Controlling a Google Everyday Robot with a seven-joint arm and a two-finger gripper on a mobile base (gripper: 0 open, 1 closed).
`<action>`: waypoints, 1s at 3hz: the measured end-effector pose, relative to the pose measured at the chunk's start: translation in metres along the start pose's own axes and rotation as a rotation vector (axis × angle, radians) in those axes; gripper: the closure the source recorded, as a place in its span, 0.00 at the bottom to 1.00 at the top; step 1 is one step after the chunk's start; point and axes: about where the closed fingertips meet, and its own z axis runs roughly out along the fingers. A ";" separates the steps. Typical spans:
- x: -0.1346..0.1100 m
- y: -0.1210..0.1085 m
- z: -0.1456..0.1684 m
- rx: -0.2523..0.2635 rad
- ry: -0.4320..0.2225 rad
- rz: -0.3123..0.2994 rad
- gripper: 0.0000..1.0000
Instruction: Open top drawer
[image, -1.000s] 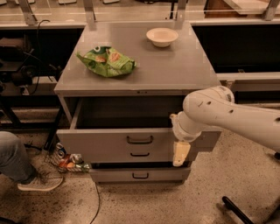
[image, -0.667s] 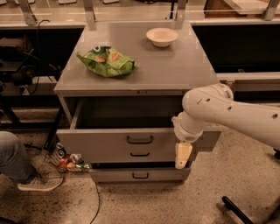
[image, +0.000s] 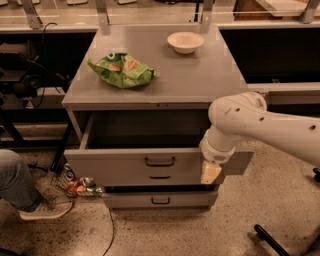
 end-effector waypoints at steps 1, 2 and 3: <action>0.006 0.018 -0.011 0.000 0.014 0.038 0.60; 0.006 0.019 -0.012 0.000 0.015 0.040 0.84; 0.013 0.047 -0.008 -0.019 -0.010 0.090 1.00</action>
Offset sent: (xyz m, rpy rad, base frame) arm -0.0996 -0.0246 -0.0103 0.0922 0.0672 -0.1865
